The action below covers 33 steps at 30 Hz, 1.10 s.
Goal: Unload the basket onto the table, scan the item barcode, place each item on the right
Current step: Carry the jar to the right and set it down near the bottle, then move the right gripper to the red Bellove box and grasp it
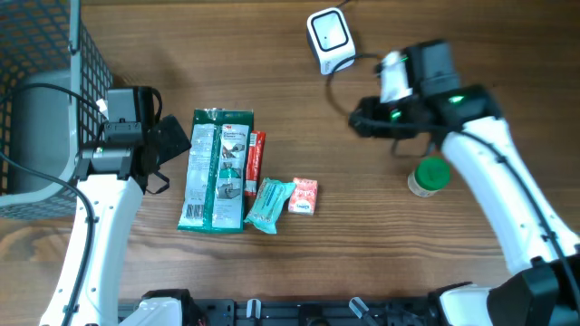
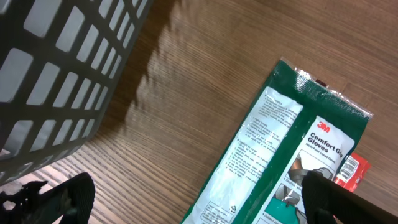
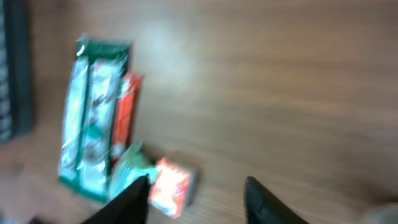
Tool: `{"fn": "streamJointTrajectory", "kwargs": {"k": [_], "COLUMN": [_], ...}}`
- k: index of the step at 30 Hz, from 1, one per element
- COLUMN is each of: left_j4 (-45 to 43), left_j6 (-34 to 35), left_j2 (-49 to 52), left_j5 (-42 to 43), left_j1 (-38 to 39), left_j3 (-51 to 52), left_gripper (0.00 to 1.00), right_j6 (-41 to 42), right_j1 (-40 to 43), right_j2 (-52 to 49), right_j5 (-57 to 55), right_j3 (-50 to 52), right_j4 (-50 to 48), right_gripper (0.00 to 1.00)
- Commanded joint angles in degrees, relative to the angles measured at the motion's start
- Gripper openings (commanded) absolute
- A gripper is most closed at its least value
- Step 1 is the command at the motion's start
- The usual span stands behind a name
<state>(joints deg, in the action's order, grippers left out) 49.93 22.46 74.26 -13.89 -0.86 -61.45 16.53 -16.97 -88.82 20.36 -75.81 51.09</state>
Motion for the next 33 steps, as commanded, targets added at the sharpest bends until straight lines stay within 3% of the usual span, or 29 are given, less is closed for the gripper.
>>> {"fn": "streamJointTrajectory", "kwargs": {"k": [1, 4, 10, 17, 33], "left_j4": [-0.13, -0.13, -0.13, -0.13, -0.13], "left_j6": [0.74, 0.74, 0.74, 0.74, 0.74], "left_j2": [0.11, 0.11, 0.11, 0.11, 0.11], "left_j5": [-0.72, -0.72, -0.74, -0.74, -0.72], "left_j1": [-0.22, -0.22, -0.22, -0.22, -0.22], "left_j3": [-0.52, -0.52, -0.52, -0.52, -0.52], "left_gripper": [1.00, 1.00, 1.00, 1.00, 1.00], "right_j6": [6.71, 10.82, 21.33, 28.63, 28.52], "right_j1": [-6.10, -9.57, -16.04, -17.38, -18.12], "right_j2": [-0.37, -0.57, -0.85, -0.87, -1.16], "right_j5": [3.69, 3.65, 0.07, 0.04, -1.97], "right_j3": [5.88, 10.25, 23.56, 30.77, 34.27], "right_j4": [-2.38, -5.31, -20.13, -28.55, -34.42], "right_gripper": [0.43, 0.38, 0.24, 0.31, 0.40]}}
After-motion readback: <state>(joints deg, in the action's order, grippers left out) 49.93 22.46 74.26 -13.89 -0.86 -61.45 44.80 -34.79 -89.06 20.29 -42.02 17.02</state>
